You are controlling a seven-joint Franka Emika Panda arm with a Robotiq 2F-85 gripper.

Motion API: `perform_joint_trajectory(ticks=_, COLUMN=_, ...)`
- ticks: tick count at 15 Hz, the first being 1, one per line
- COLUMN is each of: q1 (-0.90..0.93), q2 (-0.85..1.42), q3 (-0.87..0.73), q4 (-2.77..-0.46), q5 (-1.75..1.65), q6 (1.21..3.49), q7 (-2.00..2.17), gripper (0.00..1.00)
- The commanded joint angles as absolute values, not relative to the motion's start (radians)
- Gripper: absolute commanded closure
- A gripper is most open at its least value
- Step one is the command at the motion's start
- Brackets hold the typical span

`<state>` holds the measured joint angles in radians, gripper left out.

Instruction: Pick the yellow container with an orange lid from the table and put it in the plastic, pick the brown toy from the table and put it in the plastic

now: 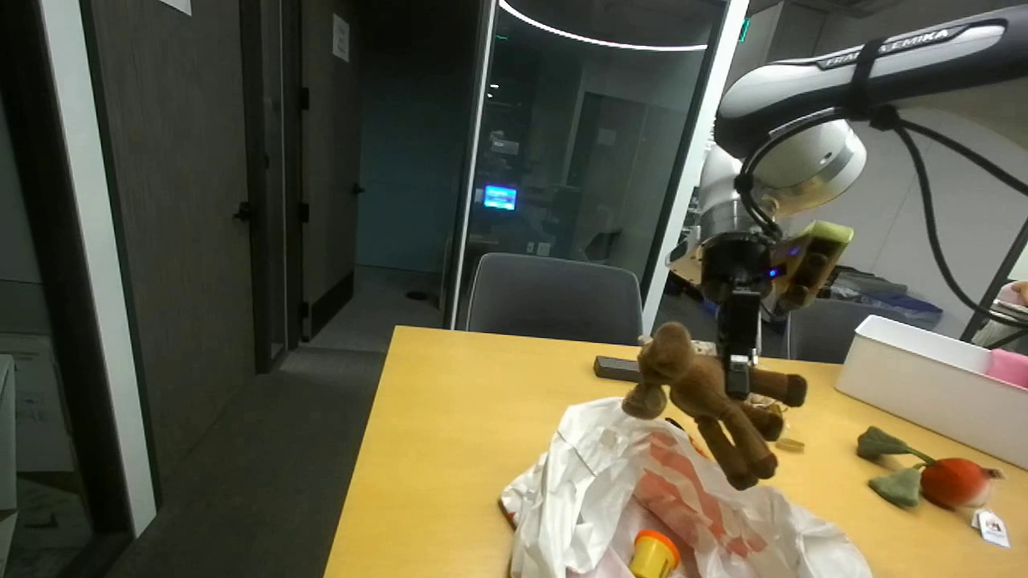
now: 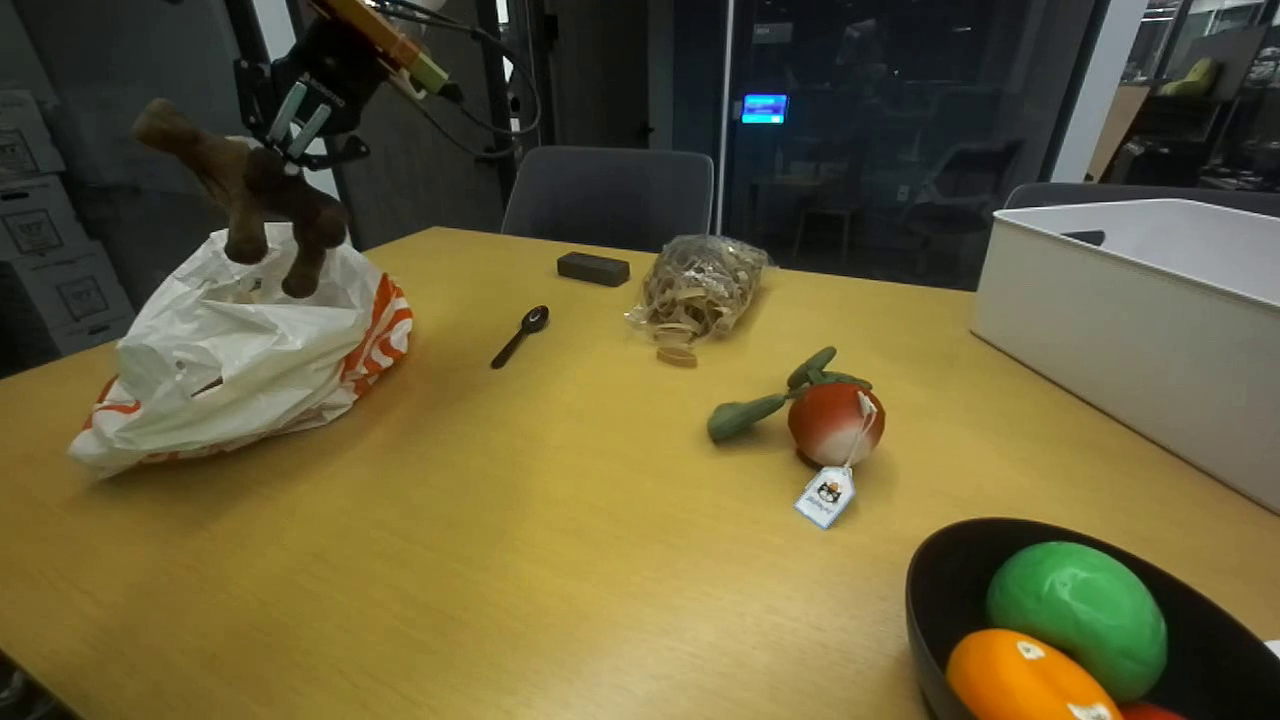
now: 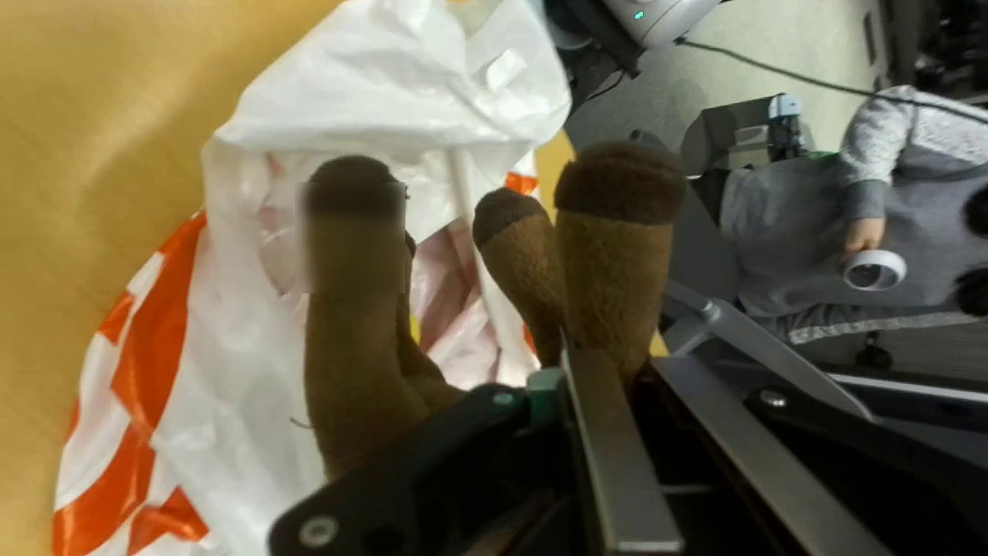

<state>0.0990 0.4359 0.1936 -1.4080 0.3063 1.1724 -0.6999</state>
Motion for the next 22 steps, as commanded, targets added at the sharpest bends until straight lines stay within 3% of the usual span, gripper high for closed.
perform_joint_trajectory(ticks=1, q1=0.148, q2=0.489, q3=0.197, q4=-1.366, q5=0.213, q6=1.240, q7=-0.662, gripper=0.90)
perform_joint_trajectory(ticks=10, q1=0.106, q2=0.563, q3=0.198, q4=-1.315, q5=0.197, q6=0.994, q7=-0.672, gripper=0.91)
perform_joint_trajectory(ticks=17, q1=0.169, q2=0.567, q3=0.190, q4=-1.369, q5=0.152, q6=1.321, q7=-0.537, gripper=0.90)
perform_joint_trajectory(ticks=18, q1=0.174, q2=0.568, q3=0.191, q4=-1.371, q5=0.143, q6=1.356, q7=-0.509, gripper=0.65)
perform_joint_trajectory(ticks=19, q1=0.177, q2=0.569, q3=0.192, q4=-1.372, q5=0.136, q6=1.381, q7=-0.483, gripper=0.64)
perform_joint_trajectory(ticks=22, q1=0.177, q2=0.571, q3=0.191, q4=-1.358, q5=0.134, q6=1.414, q7=-0.416, gripper=0.41)
